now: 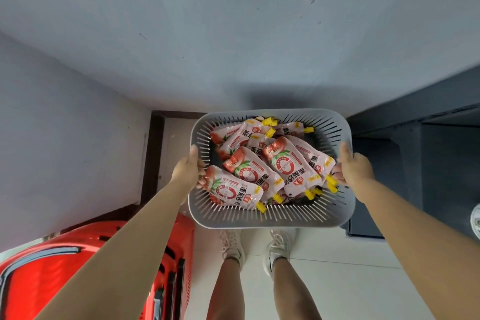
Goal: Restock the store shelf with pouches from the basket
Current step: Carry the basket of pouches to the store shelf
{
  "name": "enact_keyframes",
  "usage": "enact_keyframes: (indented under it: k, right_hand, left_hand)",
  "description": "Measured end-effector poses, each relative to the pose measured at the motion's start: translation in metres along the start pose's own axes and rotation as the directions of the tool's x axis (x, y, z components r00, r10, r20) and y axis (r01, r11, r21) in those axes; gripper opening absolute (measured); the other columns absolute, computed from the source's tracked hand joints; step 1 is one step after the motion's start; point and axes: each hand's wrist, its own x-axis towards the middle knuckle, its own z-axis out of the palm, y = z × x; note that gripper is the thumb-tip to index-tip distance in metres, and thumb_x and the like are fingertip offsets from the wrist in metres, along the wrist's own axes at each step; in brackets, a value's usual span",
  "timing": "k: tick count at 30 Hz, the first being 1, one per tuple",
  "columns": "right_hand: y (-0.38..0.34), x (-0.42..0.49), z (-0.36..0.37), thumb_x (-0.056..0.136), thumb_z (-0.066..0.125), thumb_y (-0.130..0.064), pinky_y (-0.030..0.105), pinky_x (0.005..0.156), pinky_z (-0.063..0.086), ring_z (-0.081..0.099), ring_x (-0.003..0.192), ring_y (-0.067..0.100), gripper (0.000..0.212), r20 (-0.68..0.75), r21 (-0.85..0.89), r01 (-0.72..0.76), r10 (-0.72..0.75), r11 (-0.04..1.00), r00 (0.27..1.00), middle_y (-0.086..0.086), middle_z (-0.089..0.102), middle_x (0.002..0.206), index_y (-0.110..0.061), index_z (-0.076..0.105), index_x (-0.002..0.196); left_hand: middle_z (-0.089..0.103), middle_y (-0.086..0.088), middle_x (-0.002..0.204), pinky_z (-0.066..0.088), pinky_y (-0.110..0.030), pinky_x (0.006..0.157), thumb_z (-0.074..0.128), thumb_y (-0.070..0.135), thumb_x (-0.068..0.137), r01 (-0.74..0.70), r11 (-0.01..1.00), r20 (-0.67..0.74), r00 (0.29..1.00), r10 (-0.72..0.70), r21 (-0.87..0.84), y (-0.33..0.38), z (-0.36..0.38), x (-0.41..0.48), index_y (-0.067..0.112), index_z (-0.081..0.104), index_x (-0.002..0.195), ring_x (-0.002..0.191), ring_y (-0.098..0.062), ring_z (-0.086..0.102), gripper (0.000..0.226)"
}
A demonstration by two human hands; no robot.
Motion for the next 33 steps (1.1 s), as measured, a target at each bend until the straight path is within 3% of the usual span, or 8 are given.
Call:
enact_keyframes:
  k: [5,17,20,22,25,26,27,33]
  right_hand:
    - [-0.004,0.004,-0.002,0.094,0.025,-0.063,0.026,0.052,0.04,0.047,0.054,0.019,0.064,0.055,0.181,-0.11,0.102,0.977,0.993,0.008,0.056,0.065,-0.008,0.056,0.08]
    - [-0.012,-0.005,-0.013,0.079,0.027,-0.08,0.025,0.041,0.017,0.016,0.043,0.01,0.067,0.197,0.192,-0.206,0.168,0.959,0.966,-0.002,0.023,0.049,-0.016,0.035,0.061]
    - [-0.013,-0.01,-0.014,0.076,0.024,-0.08,0.022,0.035,0.022,0.025,0.03,0.007,0.071,0.228,0.15,-0.22,0.183,0.964,0.956,-0.006,0.032,0.034,-0.013,0.046,0.068]
    - [-0.01,-0.007,-0.011,0.072,0.018,-0.082,0.03,0.044,0.046,0.054,0.043,0.016,0.086,0.231,0.158,-0.236,0.196,0.959,0.953,0.005,0.061,0.05,-0.011,0.06,0.095]
    - [-0.016,-0.005,-0.014,0.067,0.011,-0.086,0.046,0.095,0.048,0.064,0.097,0.033,0.103,0.181,0.193,-0.232,0.198,0.953,0.963,0.021,0.067,0.106,-0.01,0.065,0.113]
    - [-0.017,-0.01,-0.018,0.066,0.01,-0.086,0.045,0.098,0.046,0.063,0.1,0.032,0.104,0.174,0.203,-0.244,0.21,0.948,0.962,0.02,0.067,0.107,-0.01,0.066,0.111]
    - [-0.019,-0.018,-0.024,0.066,0.009,-0.086,0.044,0.096,0.047,0.063,0.098,0.031,0.104,0.171,0.211,-0.257,0.223,0.943,0.96,0.019,0.067,0.106,-0.011,0.066,0.11]
    - [-0.001,-0.08,-0.061,0.074,0.011,-0.084,0.025,0.046,0.019,0.022,0.053,0.01,0.107,0.158,0.143,-0.28,0.257,0.949,0.953,-0.003,0.027,0.066,-0.005,0.042,0.139]
  left_hand:
    - [0.046,-0.003,0.05,0.04,-0.03,0.055,0.025,0.076,0.084,0.165,0.964,0.152,0.979,-0.135,-0.206,0.002,-0.008,0.005,0.014,0.047,0.057,0.047,-0.018,0.043,0.072]
    - [0.035,-0.004,0.053,0.028,-0.027,0.049,0.032,0.079,0.074,0.163,0.963,0.23,0.967,-0.112,-0.215,0.004,-0.011,-0.005,0.014,0.036,0.056,0.045,-0.017,0.029,0.067]
    - [0.062,-0.037,0.095,0.051,-0.043,0.085,0.036,0.074,0.079,0.217,0.954,0.172,0.968,-0.183,-0.206,0.007,-0.004,-0.01,-0.015,0.061,0.102,0.087,-0.049,0.063,0.095]
    - [0.053,-0.037,0.121,0.037,-0.059,0.099,0.034,0.067,0.086,0.275,0.939,0.188,0.953,-0.238,-0.205,0.021,-0.008,-0.006,-0.016,0.046,0.127,0.11,-0.054,0.052,0.094]
    - [0.058,-0.008,0.132,0.017,-0.068,0.03,0.011,0.067,0.087,0.255,0.954,0.36,0.914,-0.185,-0.157,0.042,-0.016,0.006,-0.005,0.038,0.138,0.099,-0.018,0.062,0.093]
    - [0.06,-0.014,0.129,0.04,-0.032,0.093,0.016,0.067,0.087,0.229,0.96,0.366,0.917,-0.157,-0.16,0.046,-0.021,0.003,-0.006,0.042,0.136,0.096,-0.022,0.062,0.091]
    - [0.063,-0.024,0.118,0.045,-0.062,0.072,0.026,0.065,0.089,0.234,0.95,0.379,0.914,-0.143,-0.206,0.05,-0.023,-0.003,-0.007,0.05,0.127,0.092,-0.032,0.062,0.085]
    - [0.055,-0.011,0.053,0.055,-0.037,0.061,0.029,0.063,0.09,0.139,0.975,0.299,0.951,-0.082,-0.175,0.062,-0.026,-0.074,0.0,0.055,0.071,0.043,-0.023,0.05,0.07]
